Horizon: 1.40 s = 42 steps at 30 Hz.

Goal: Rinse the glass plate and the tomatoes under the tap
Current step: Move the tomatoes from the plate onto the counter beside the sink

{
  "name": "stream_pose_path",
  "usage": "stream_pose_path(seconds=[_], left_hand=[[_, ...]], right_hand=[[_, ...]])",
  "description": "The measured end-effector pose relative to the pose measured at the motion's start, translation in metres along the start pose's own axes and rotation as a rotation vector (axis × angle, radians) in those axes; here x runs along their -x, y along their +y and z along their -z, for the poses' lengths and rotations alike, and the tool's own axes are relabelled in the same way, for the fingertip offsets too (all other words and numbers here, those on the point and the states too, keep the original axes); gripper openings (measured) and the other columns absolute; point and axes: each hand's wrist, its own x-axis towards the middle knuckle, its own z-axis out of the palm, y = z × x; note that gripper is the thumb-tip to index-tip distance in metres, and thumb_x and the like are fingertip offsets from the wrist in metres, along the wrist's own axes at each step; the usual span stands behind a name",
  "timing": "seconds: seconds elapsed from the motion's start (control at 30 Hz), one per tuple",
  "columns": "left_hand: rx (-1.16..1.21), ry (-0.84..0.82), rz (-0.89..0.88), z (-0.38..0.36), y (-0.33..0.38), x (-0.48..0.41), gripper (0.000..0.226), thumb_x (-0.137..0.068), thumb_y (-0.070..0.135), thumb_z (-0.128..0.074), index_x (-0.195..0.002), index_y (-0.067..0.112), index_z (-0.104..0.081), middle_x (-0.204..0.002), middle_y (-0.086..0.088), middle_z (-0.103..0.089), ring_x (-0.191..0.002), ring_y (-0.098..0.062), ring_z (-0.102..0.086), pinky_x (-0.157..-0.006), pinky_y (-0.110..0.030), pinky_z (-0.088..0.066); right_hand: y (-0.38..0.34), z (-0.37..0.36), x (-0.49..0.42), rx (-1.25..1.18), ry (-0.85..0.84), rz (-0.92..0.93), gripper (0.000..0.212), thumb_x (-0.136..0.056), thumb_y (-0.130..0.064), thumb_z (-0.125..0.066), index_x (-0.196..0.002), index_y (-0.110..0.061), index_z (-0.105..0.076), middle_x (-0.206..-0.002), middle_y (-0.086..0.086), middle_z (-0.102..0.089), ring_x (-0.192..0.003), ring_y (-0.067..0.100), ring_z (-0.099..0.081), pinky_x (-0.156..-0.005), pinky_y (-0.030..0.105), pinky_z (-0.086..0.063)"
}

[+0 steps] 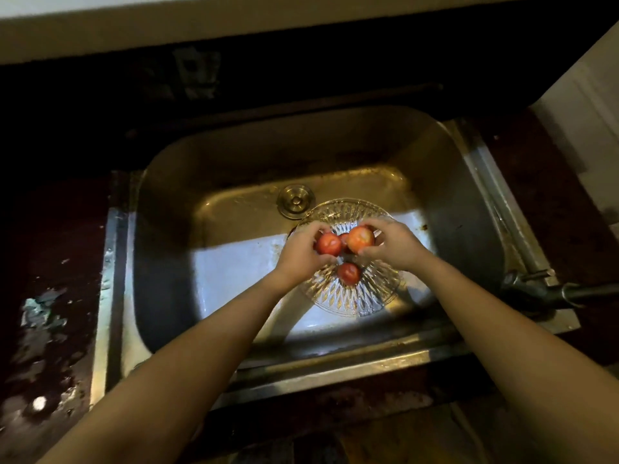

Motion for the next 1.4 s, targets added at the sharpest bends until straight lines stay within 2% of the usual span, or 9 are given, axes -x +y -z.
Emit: stream_pose_path(seconds=[0.1, 0.23, 0.4, 0.57, 0.67, 0.8, 0.93, 1.07, 1.4], left_hand=[[0.026, 0.073, -0.022, 0.021, 0.010, 0.012, 0.048, -0.065, 0.012, -0.081, -0.106, 0.019, -0.058, -0.112, -0.004, -0.061, -0.100, -0.020, -0.056, -0.079, -0.027, -0.045], [0.097, 0.169, -0.008, 0.056, 0.018, 0.032, 0.047, -0.063, 0.011, -0.082, -0.105, 0.017, -0.061, -0.110, -0.006, -0.062, -0.096, -0.020, -0.058, -0.080, -0.026, -0.048], [0.194, 0.303, 0.027, 0.119, 0.019, 0.062, 0.047, -0.065, 0.009, -0.082, -0.105, 0.019, -0.059, -0.106, 0.001, -0.061, -0.092, -0.012, -0.059, -0.072, -0.004, -0.044], [0.181, 0.476, 0.063, 0.181, 0.006, 0.103, 0.049, -0.068, 0.011, -0.080, -0.111, 0.016, -0.058, -0.107, -0.003, -0.062, -0.093, -0.014, -0.058, -0.081, -0.020, -0.048], [0.168, 0.625, 0.135, 0.211, -0.013, 0.129, 0.049, -0.066, 0.013, -0.081, -0.109, 0.017, -0.059, -0.099, 0.002, -0.061, -0.088, -0.011, -0.058, -0.072, -0.008, -0.043], [0.212, 0.755, 0.291, 0.238, -0.047, 0.156, 0.050, -0.064, 0.014, -0.082, -0.107, 0.021, -0.058, -0.091, 0.008, -0.058, -0.083, -0.009, -0.057, -0.070, -0.014, -0.042], [0.199, 0.803, 0.392, 0.244, -0.077, 0.172, 0.050, -0.064, 0.015, -0.082, -0.108, 0.017, -0.059, -0.090, 0.005, -0.058, -0.081, -0.011, -0.056, -0.075, -0.021, -0.043], [0.210, 0.846, 0.447, 0.247, -0.100, 0.178, 0.049, -0.063, 0.014, -0.082, -0.107, 0.015, -0.060, -0.089, 0.006, -0.058, -0.079, -0.010, -0.054, -0.072, -0.018, -0.040], [0.229, 0.799, 0.492, 0.241, -0.126, 0.178, 0.051, -0.067, 0.015, -0.081, -0.113, 0.015, -0.057, -0.107, -0.007, -0.062, -0.087, -0.012, -0.054, -0.076, -0.020, -0.040]], right_hand=[[-0.025, 0.008, 0.005, 0.047, -0.009, 0.075, 0.053, -0.071, -0.012, -0.076, -0.121, -0.018, -0.058, -0.120, 0.011, -0.054, -0.092, 0.018, -0.055, -0.076, 0.026, -0.044], [-0.067, 0.016, 0.010, 0.083, -0.015, 0.156, 0.053, -0.072, -0.017, -0.077, -0.121, -0.020, -0.057, -0.118, 0.009, -0.052, -0.104, 0.022, -0.054, -0.091, 0.035, -0.048], [-0.136, 0.014, 0.006, 0.101, -0.025, 0.299, 0.051, -0.073, -0.021, -0.076, -0.120, -0.023, -0.056, -0.110, -0.001, -0.047, -0.099, 0.015, -0.050, -0.084, 0.027, -0.043], [-0.213, -0.003, -0.001, 0.115, -0.103, 0.493, 0.053, -0.074, -0.021, -0.076, -0.123, -0.017, -0.056, -0.113, 0.004, -0.051, -0.100, 0.014, -0.050, -0.084, 0.020, -0.035], [-0.259, -0.028, -0.008, 0.137, -0.162, 0.595, 0.054, -0.074, -0.022, -0.076, -0.124, -0.015, -0.056, -0.116, 0.009, -0.054, -0.104, 0.019, -0.052, -0.085, 0.021, -0.036], [-0.306, -0.076, -0.017, 0.151, -0.239, 0.668, 0.054, -0.076, -0.023, -0.074, -0.126, -0.016, -0.054, -0.120, 0.009, -0.054, -0.104, 0.016, -0.051, -0.084, 0.019, -0.034], [-0.327, -0.122, -0.025, 0.182, -0.268, 0.677, 0.056, -0.077, -0.024, -0.073, -0.128, -0.016, -0.052, -0.123, 0.010, -0.053, -0.110, 0.022, -0.052, -0.086, 0.022, -0.036], [-0.341, -0.154, -0.034, 0.229, -0.278, 0.682, 0.057, -0.076, -0.025, -0.073, -0.129, -0.015, -0.053, -0.124, 0.010, -0.055, -0.111, 0.025, -0.054, -0.094, 0.034, -0.045], [-0.343, -0.180, -0.044, 0.307, -0.325, 0.680, 0.061, -0.079, -0.027, -0.071, -0.134, -0.015, -0.048, -0.134, 0.011, -0.051, -0.122, 0.027, -0.046, -0.103, 0.039, -0.040]])
